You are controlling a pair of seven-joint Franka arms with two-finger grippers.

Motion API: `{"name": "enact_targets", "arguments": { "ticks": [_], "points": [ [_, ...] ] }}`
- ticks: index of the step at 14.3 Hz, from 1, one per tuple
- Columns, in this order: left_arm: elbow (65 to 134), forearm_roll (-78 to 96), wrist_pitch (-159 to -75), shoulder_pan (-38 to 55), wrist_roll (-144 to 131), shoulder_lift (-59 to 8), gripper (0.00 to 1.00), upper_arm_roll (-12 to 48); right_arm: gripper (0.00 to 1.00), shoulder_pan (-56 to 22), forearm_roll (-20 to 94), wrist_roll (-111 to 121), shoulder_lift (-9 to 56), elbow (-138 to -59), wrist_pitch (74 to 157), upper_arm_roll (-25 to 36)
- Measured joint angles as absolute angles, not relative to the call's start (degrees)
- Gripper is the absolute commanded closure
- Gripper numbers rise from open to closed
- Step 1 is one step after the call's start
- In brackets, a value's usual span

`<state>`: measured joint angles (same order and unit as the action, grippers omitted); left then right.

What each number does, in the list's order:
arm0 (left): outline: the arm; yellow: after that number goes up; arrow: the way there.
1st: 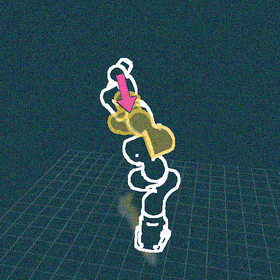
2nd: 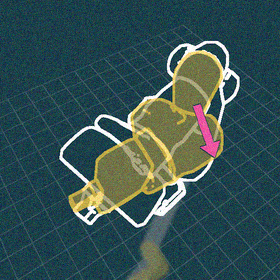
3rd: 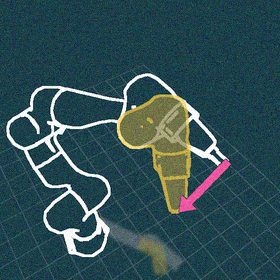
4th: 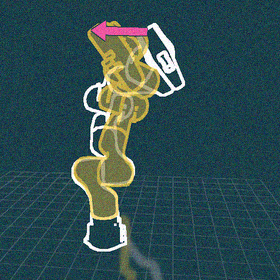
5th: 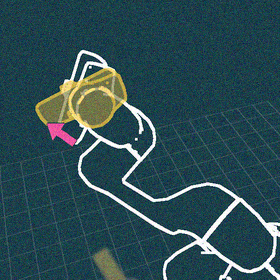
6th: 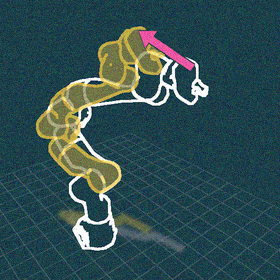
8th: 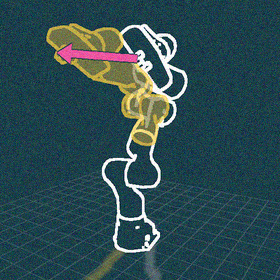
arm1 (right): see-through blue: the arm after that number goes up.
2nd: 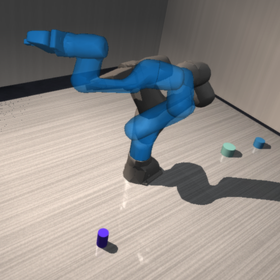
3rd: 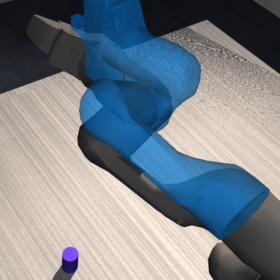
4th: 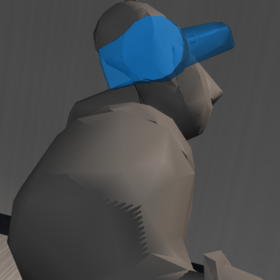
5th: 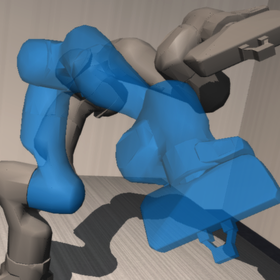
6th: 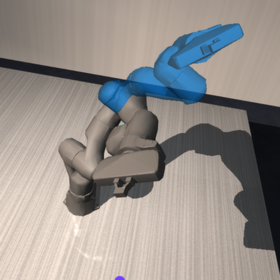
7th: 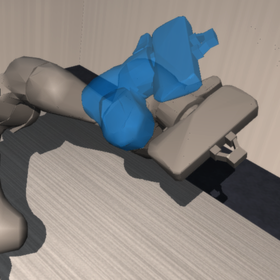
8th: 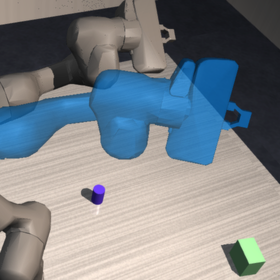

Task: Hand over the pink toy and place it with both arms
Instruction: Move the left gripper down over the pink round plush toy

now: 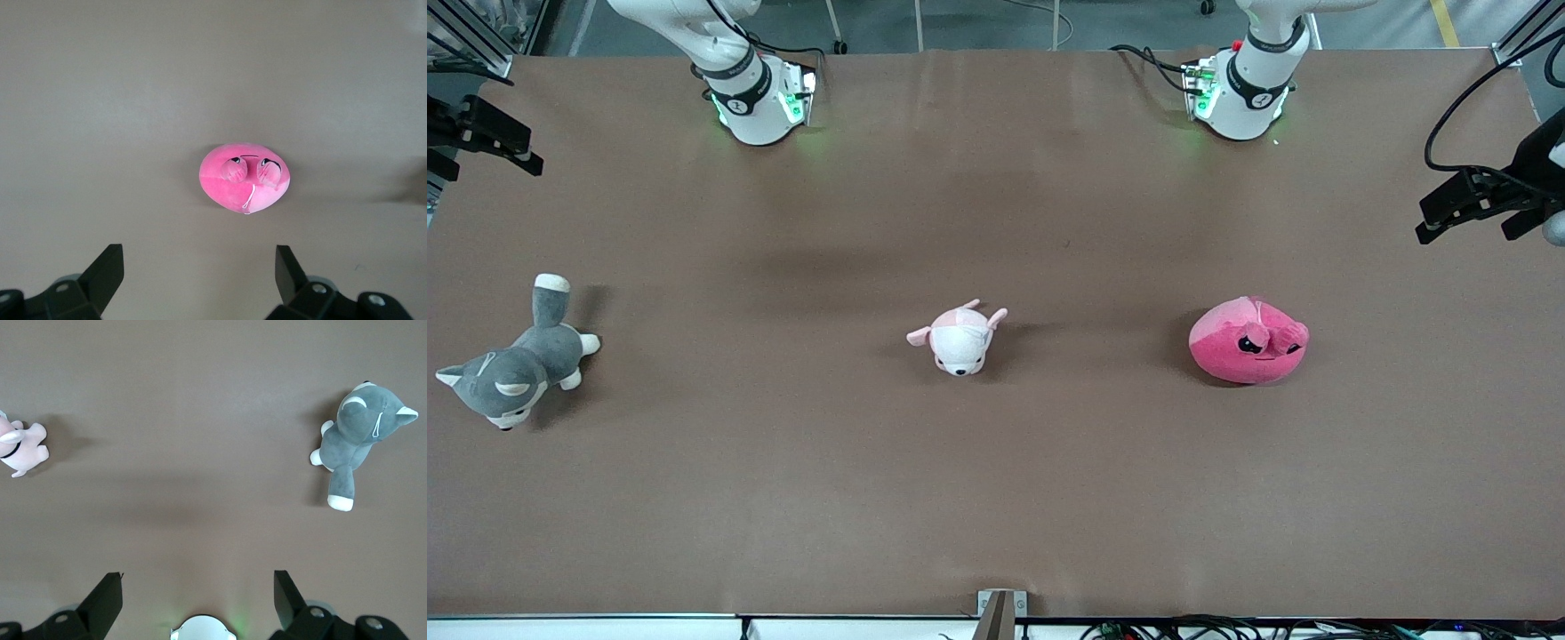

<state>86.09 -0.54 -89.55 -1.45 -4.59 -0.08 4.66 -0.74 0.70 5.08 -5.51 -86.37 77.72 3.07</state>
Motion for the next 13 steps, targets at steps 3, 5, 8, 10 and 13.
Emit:
{"name": "enact_targets", "arguments": {
  "ticks": [3, 5, 8, 10, 13],
  "points": [
    [86.09, -0.54, -89.55, -1.36, -4.59, -0.1, 0.0, 4.7, 0.0, -0.74, 0.71, 4.44, -5.52, -85.56, 77.57, 3.04],
    [86.09, -0.54, -89.55, -1.36, -4.59, -0.1, 0.0, 4.71, 0.0, -0.96, 0.76, 3.39, -5.52, -85.34, 77.48, 2.98],
    [86.17, -0.43, -89.44, -1.28, -4.59, -0.46, 0.0, 4.75, 0.0, -1.48, 0.97, 2.53, -5.52, -85.29, 76.8, 2.97],
    [86.28, -0.43, -89.33, -1.15, -4.59, -2.0, 0.0, 4.83, 0.0, -1.5, 1.13, 2.51, -5.52, -85.29, 76.46, 2.97],
    [86.35, -0.43, -89.32, -1.06, -4.57, -5.76, 0.0, 4.83, 0.0, -1.52, 1.16, 2.61, -5.52, -85.28, 75.96, 2.97]
  ]
}}
